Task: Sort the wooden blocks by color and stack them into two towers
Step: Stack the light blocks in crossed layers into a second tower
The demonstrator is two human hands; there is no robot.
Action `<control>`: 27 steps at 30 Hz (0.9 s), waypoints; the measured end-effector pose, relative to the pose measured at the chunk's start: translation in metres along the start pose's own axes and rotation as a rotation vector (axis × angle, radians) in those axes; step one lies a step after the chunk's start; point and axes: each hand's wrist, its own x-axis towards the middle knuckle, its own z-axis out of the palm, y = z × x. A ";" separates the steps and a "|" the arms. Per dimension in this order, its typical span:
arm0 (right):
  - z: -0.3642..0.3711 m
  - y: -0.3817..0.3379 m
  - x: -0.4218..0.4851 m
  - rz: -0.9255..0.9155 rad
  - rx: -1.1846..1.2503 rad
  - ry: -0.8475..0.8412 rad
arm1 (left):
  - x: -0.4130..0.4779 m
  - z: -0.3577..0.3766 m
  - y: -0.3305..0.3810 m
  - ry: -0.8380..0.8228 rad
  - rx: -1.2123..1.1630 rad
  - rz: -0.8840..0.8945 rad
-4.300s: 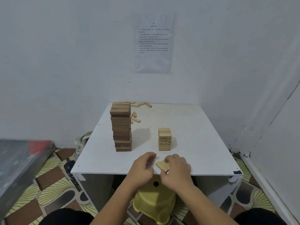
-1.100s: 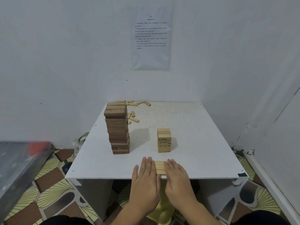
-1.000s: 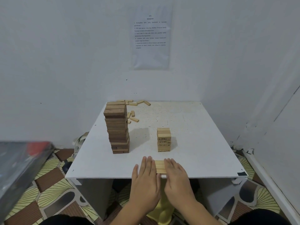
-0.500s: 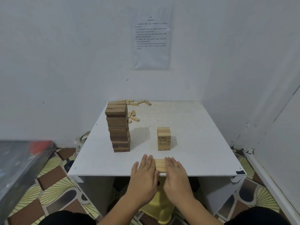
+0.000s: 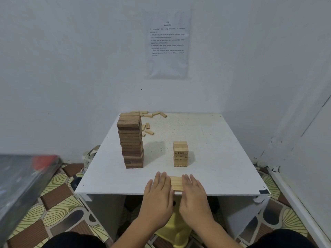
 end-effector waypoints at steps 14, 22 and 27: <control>-0.017 0.010 -0.002 0.129 -0.162 -0.199 | 0.003 -0.012 0.001 -0.062 -0.035 -0.020; -0.008 0.010 -0.005 0.092 -0.225 -0.201 | 0.001 0.001 0.009 -0.025 0.025 -0.030; -0.004 0.013 -0.006 0.070 -0.218 -0.167 | 0.000 0.002 0.009 -0.014 0.025 -0.017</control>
